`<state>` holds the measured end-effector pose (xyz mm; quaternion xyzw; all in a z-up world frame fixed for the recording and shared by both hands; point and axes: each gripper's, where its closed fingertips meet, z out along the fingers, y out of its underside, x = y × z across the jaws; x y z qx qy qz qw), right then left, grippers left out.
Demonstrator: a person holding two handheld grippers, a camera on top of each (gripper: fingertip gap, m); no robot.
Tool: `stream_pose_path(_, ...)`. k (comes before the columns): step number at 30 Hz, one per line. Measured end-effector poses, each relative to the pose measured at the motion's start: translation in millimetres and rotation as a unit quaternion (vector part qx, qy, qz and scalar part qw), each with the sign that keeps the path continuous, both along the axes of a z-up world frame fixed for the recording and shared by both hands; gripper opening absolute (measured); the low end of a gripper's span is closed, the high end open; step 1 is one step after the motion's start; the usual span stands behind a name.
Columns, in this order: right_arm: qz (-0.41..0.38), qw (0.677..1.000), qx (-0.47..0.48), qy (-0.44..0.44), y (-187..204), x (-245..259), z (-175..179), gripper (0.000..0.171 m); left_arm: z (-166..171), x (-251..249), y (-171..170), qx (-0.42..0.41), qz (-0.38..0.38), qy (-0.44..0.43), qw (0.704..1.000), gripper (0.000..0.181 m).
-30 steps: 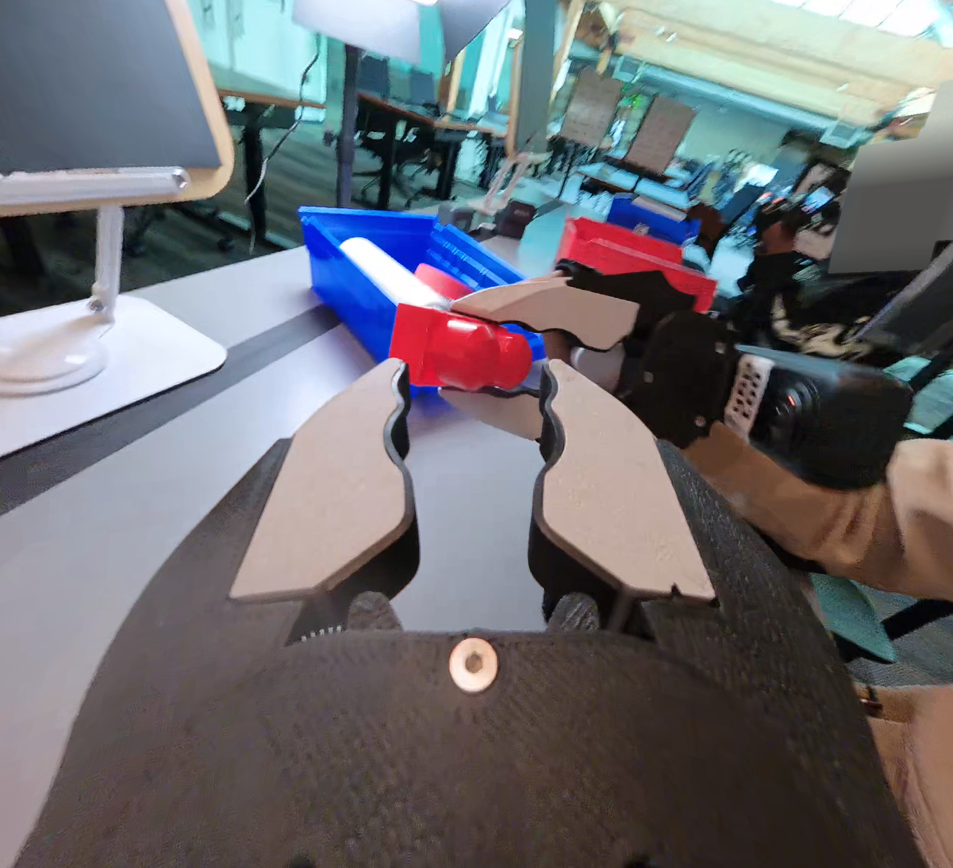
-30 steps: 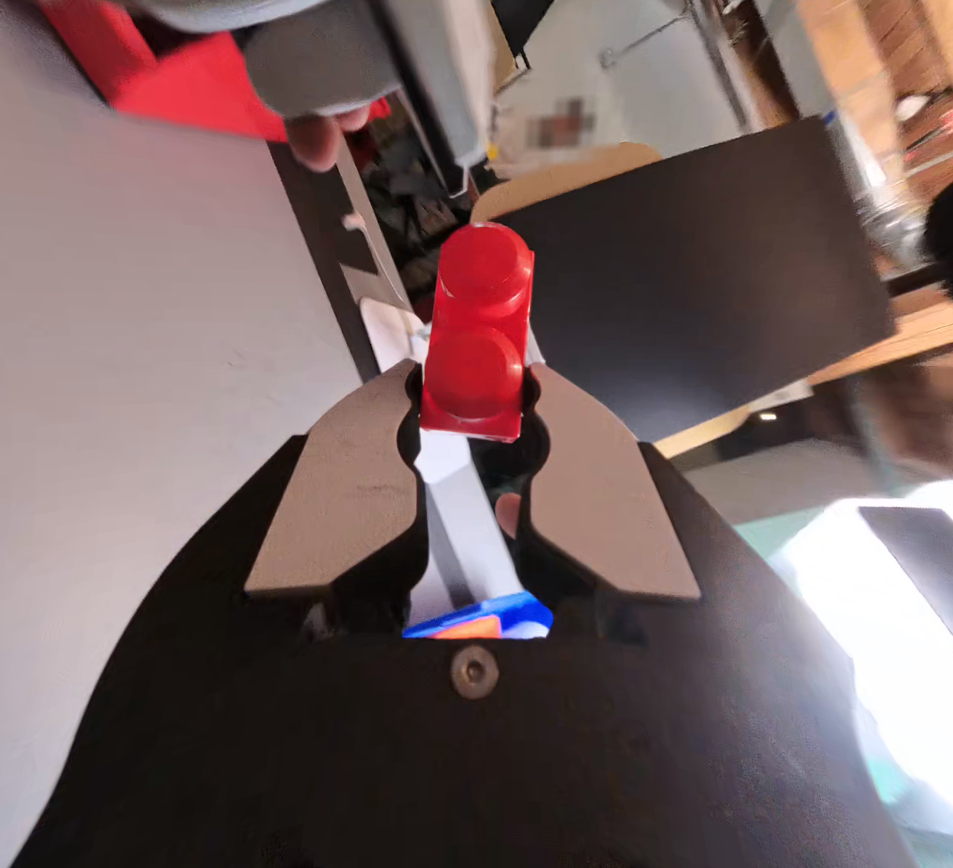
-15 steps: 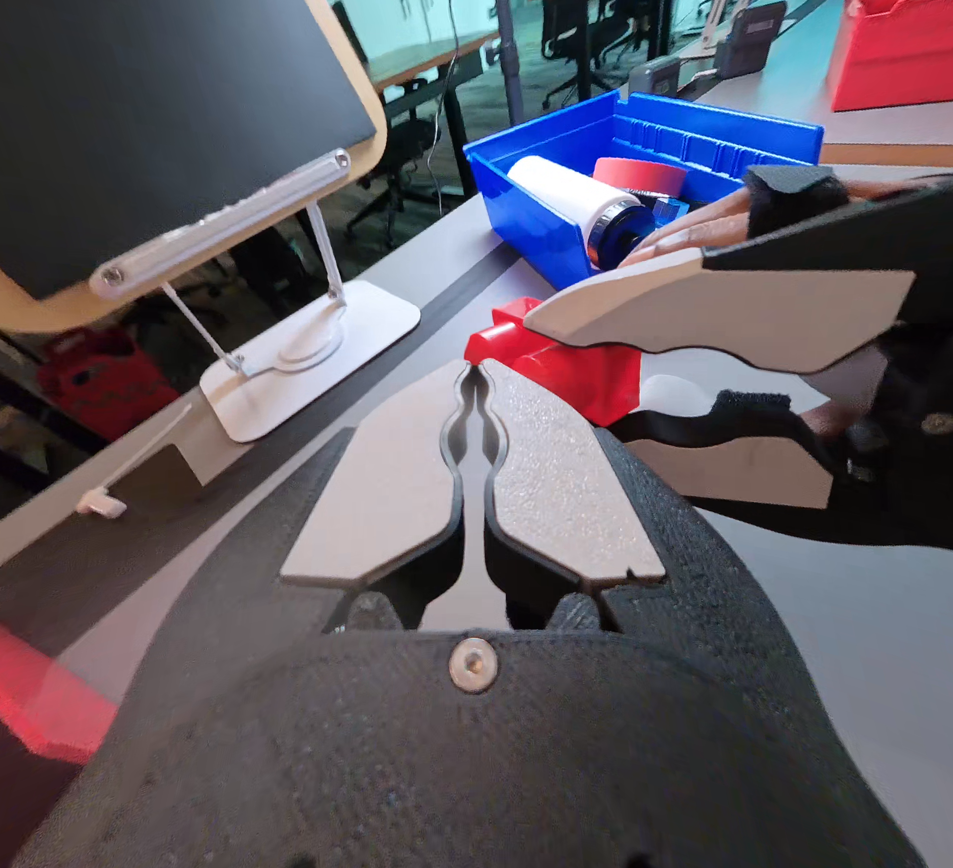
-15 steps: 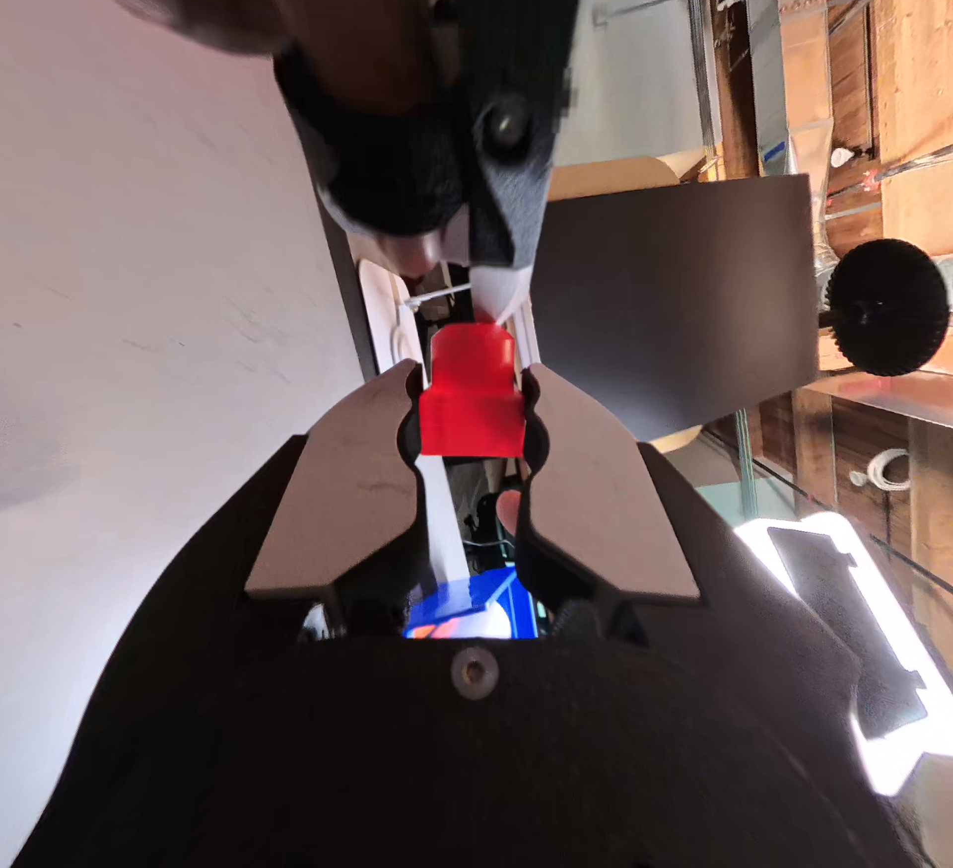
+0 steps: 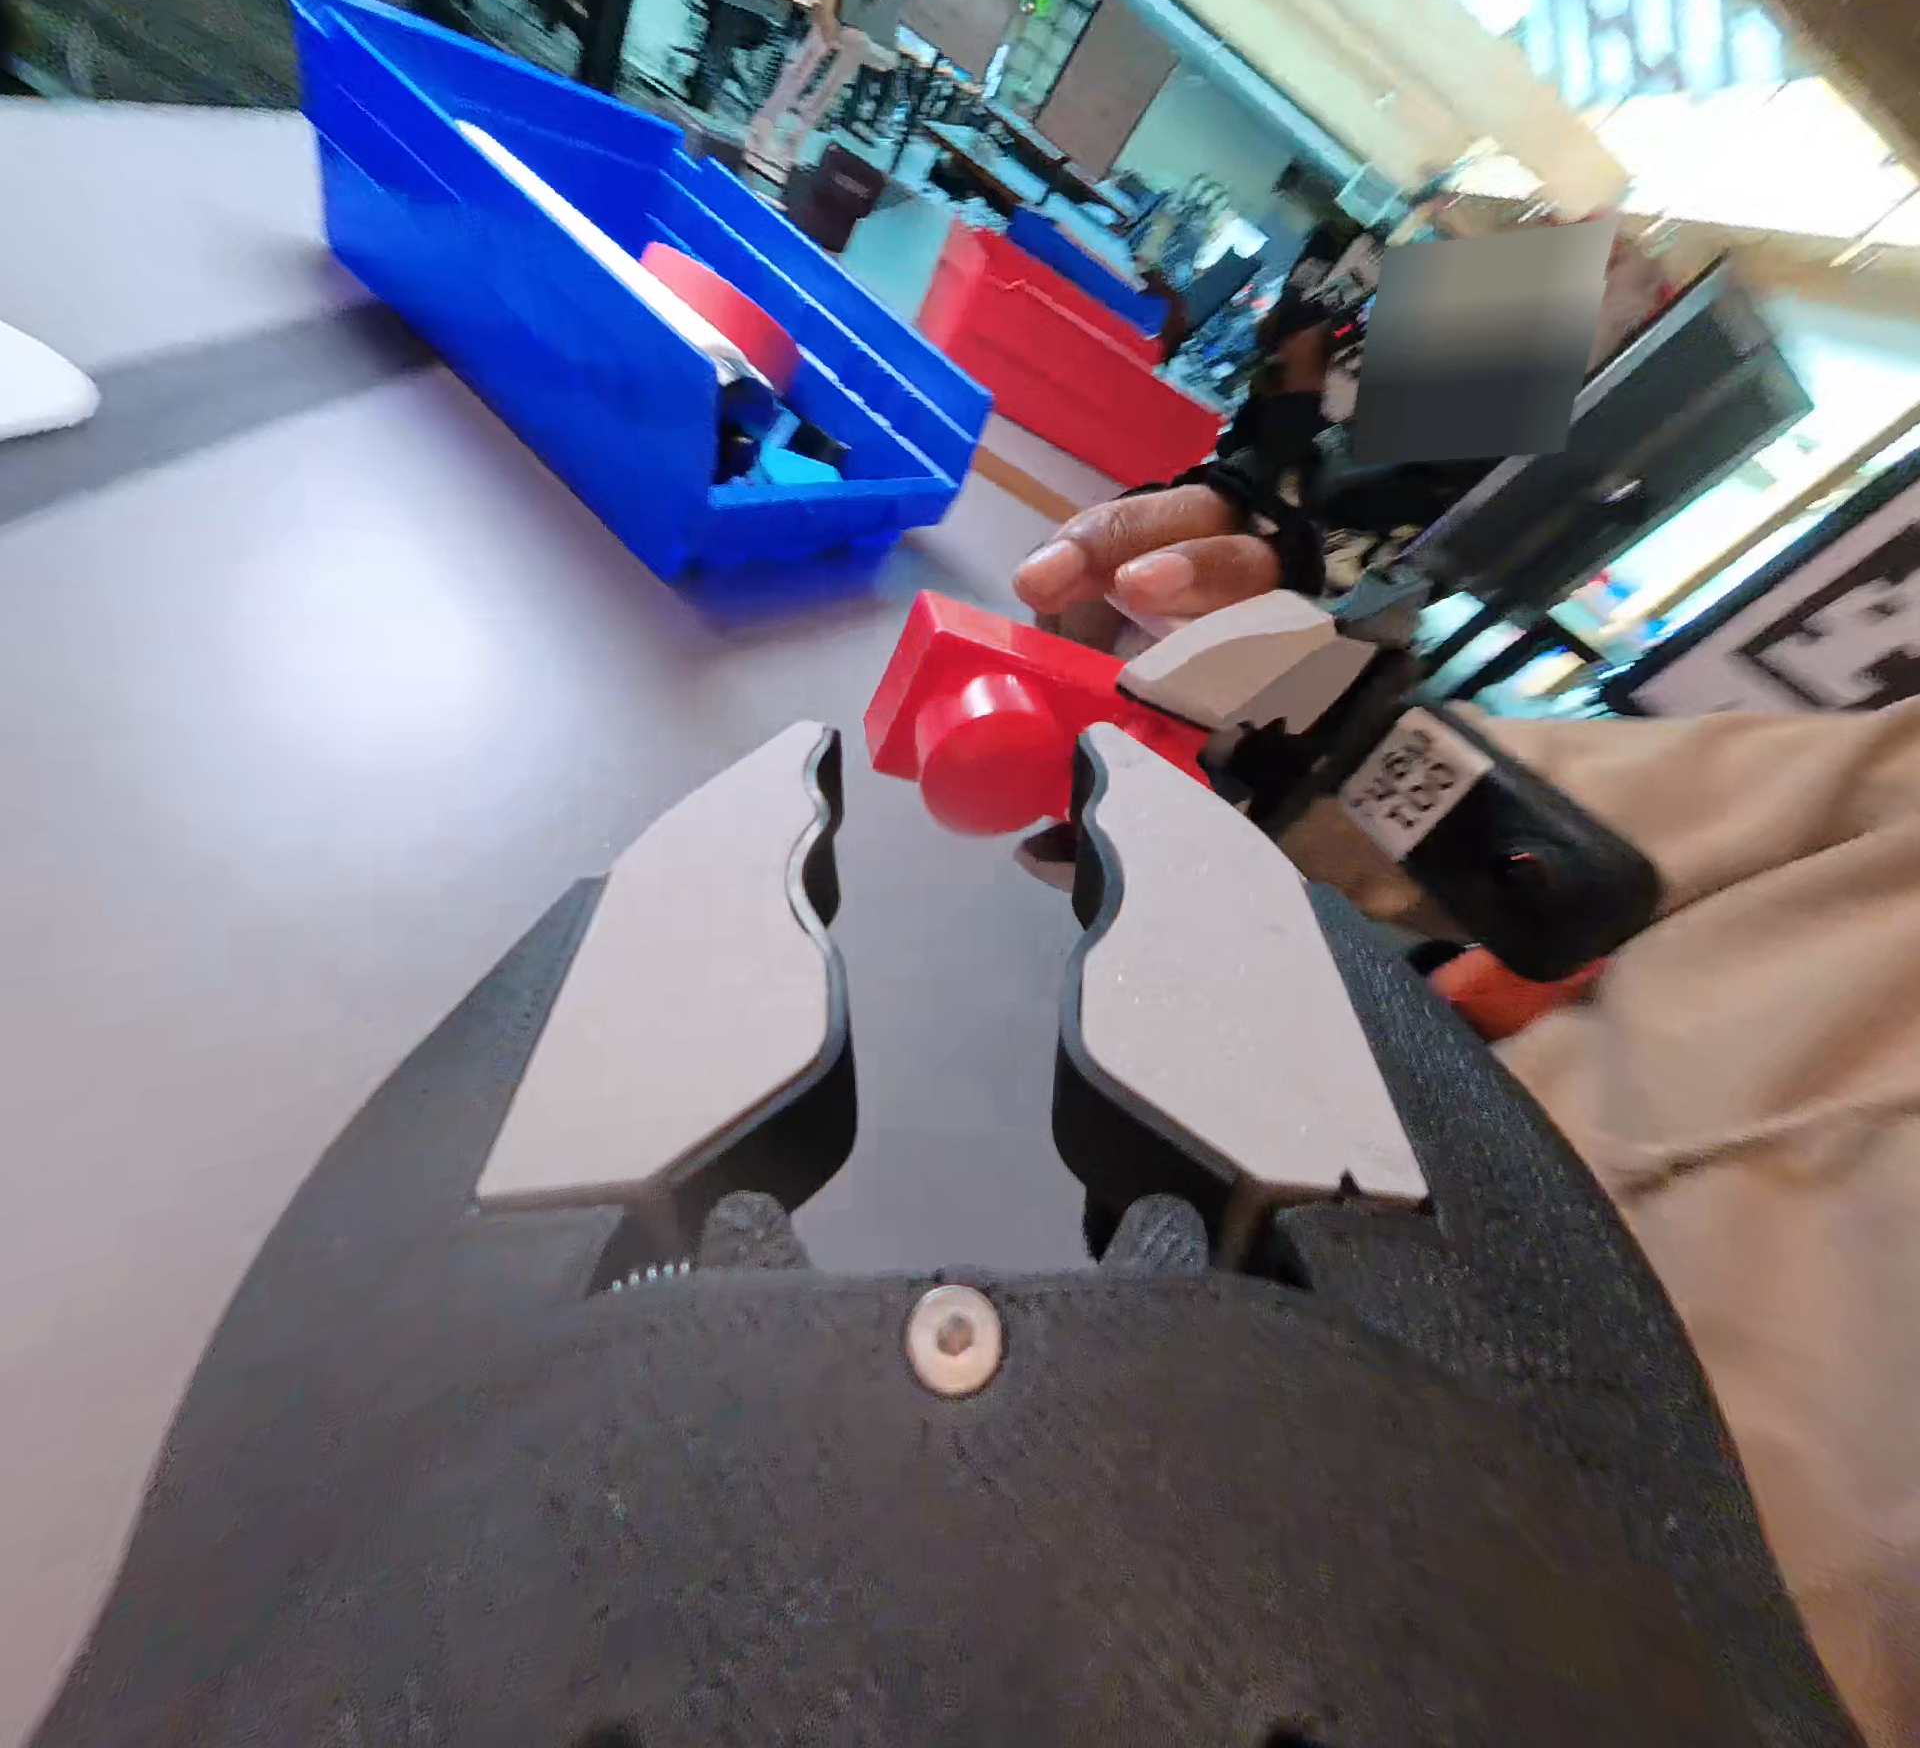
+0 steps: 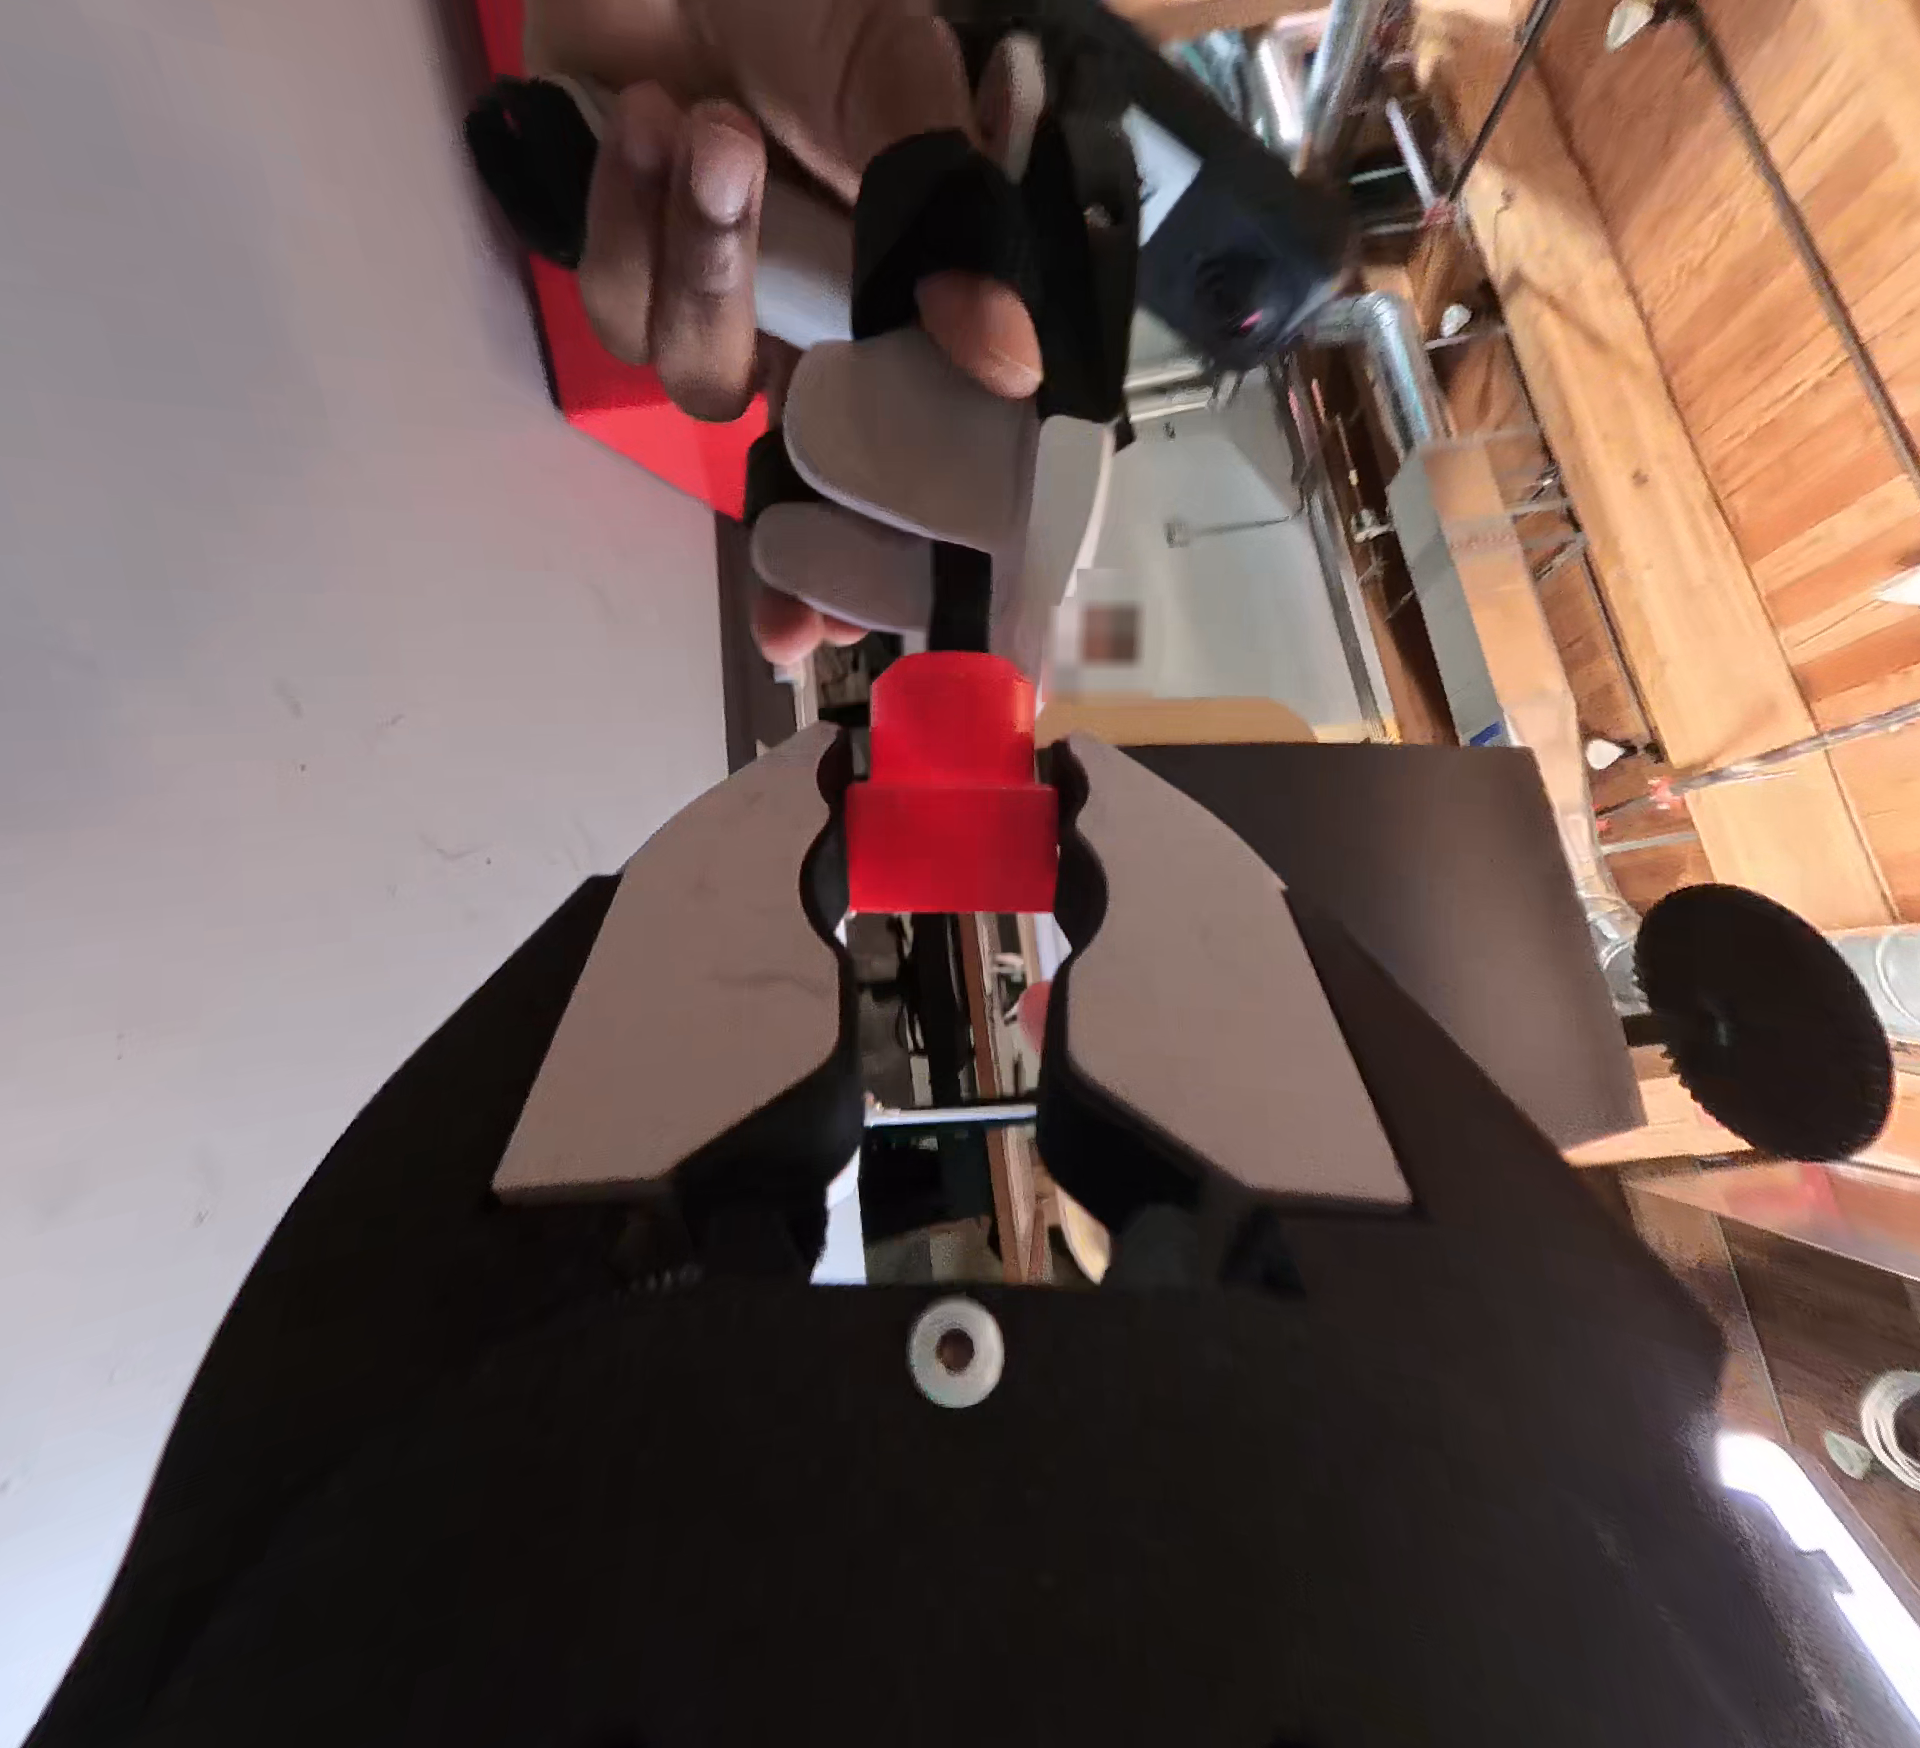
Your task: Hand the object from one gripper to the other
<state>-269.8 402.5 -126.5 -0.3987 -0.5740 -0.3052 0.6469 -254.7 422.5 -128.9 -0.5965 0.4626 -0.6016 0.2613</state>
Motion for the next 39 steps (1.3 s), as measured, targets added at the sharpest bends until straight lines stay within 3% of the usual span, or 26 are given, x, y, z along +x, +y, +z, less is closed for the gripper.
stream_pose_path(3,0.001,1.0,0.019,-0.012,-1,-1,2,0.036,-1,0,-6,-0.108,-0.04,0.0,0.993,0.039)
stream_pose_path(7,0.002,0.999,0.037,-0.039,-2,-4,-2,0.036,-3,6,-6,-0.183,-0.039,-0.001,0.982,0.039)
stream_pose_path(10,-0.012,0.998,0.045,-0.052,2,0,-5,0.036,-3,10,-1,-0.213,-0.021,-0.011,0.977,0.029)
stream_pose_path(14,-0.041,0.998,0.035,-0.025,11,13,-2,0.037,4,15,8,-0.166,0.025,-0.032,0.985,0.029)
stream_pose_path(18,-0.052,0.982,-0.091,0.158,21,30,14,0.048,37,-2,42,-0.075,0.154,-0.114,0.979,0.029)
stream_pose_path(20,-0.028,0.933,-0.193,0.303,23,36,24,0.053,62,-20,54,-0.037,0.206,-0.173,0.963,0.029)
stream_pose_path(21,-0.005,0.887,-0.258,0.383,24,36,27,0.054,73,-27,56,-0.014,0.228,-0.201,0.953,0.029)
stream_pose_path(24,0.112,0.685,-0.431,0.577,16,21,36,0.054,102,-37,42,0.066,0.267,-0.277,0.921,0.029)
stream_pose_path(26,0.191,0.548,-0.486,0.654,7,10,46,0.054,111,-33,26,0.117,0.284,-0.305,0.902,0.029)
stream_pose_path(28,0.236,0.45,-0.5,0.702,4,7,54,0.054,111,-22,9,0.156,0.293,-0.304,0.893,0.029)
stream_pose_path(29,0.247,0.421,-0.493,0.72,3,10,58,0.051,110,-18,2,0.173,0.298,-0.303,0.889,0.029)
stream_pose_path(32,0.275,0.383,-0.473,0.745,-2,17,69,0.045,107,-7,-13,0.216,0.306,-0.297,0.879,0.029)
stream_pose_path(36,0.294,0.373,-0.473,0.742,-8,17,81,0.032,105,-1,-21,0.234,0.299,-0.295,0.877,0.029)
stream_pose_path(37,0.294,0.374,-0.475,0.74,-9,17,82,0.03,105,0,-21,0.239,0.298,-0.294,0.876,0.029)
stream_pose_path(39,0.287,0.41,-0.47,0.727,-8,19,82,0.029,104,1,-21,0.24,0.286,-0.283,0.884,0.029)
